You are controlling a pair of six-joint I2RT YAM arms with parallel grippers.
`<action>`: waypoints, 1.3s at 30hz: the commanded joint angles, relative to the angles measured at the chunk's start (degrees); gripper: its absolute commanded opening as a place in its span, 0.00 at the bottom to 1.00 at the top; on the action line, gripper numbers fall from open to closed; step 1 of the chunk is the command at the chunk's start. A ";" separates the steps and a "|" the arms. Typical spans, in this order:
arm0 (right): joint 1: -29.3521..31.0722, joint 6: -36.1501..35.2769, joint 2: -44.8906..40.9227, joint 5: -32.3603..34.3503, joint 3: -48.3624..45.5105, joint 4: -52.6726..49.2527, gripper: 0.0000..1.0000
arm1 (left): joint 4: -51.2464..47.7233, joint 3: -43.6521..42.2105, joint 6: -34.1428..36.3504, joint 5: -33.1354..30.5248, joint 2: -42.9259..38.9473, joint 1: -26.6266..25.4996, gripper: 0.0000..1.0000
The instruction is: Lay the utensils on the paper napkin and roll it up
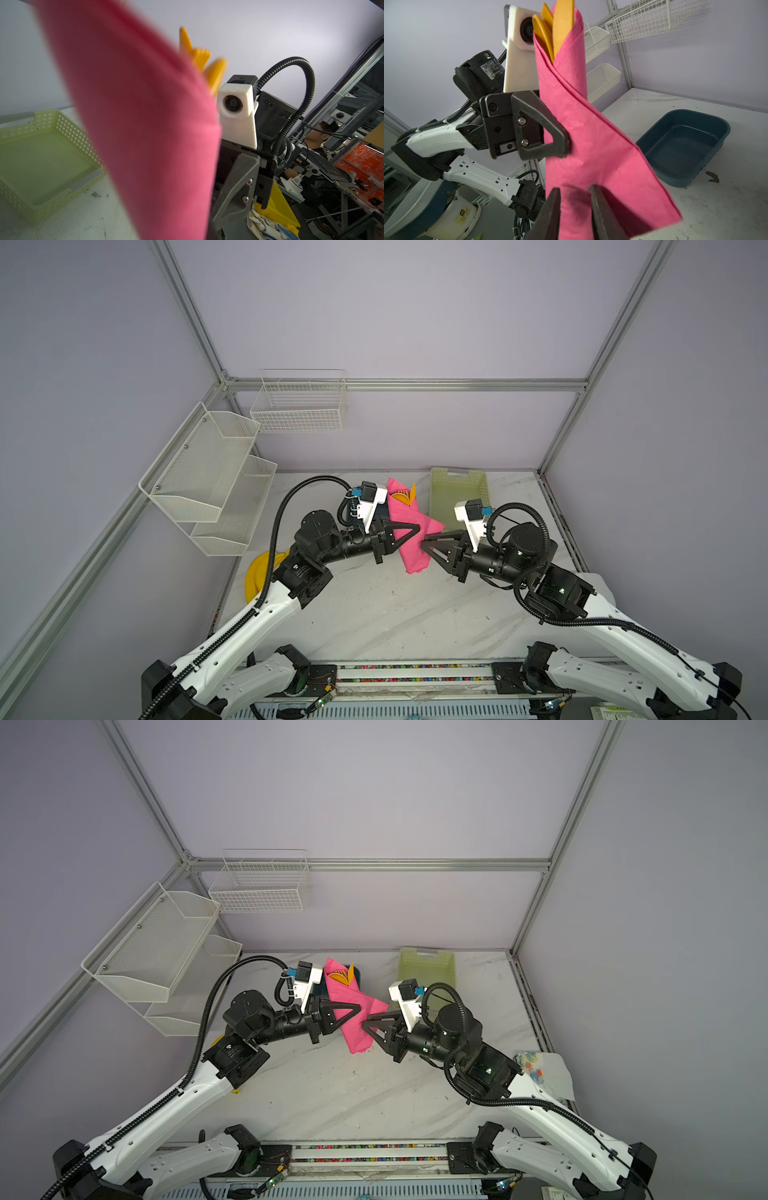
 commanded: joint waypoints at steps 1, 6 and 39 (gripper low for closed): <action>-0.03 -0.72 -0.41 0.91 0.37 4.08 0.32 | 3.13 5.48 0.14 2.48 0.05 0.11 0.01; 0.00 -0.62 -0.43 0.94 -0.01 5.06 0.34 | 4.29 5.76 -0.75 3.77 0.62 0.11 0.01; -0.02 0.65 1.32 -3.84 -2.66 4.65 0.46 | 8.33 6.21 -3.32 4.57 1.24 0.18 0.01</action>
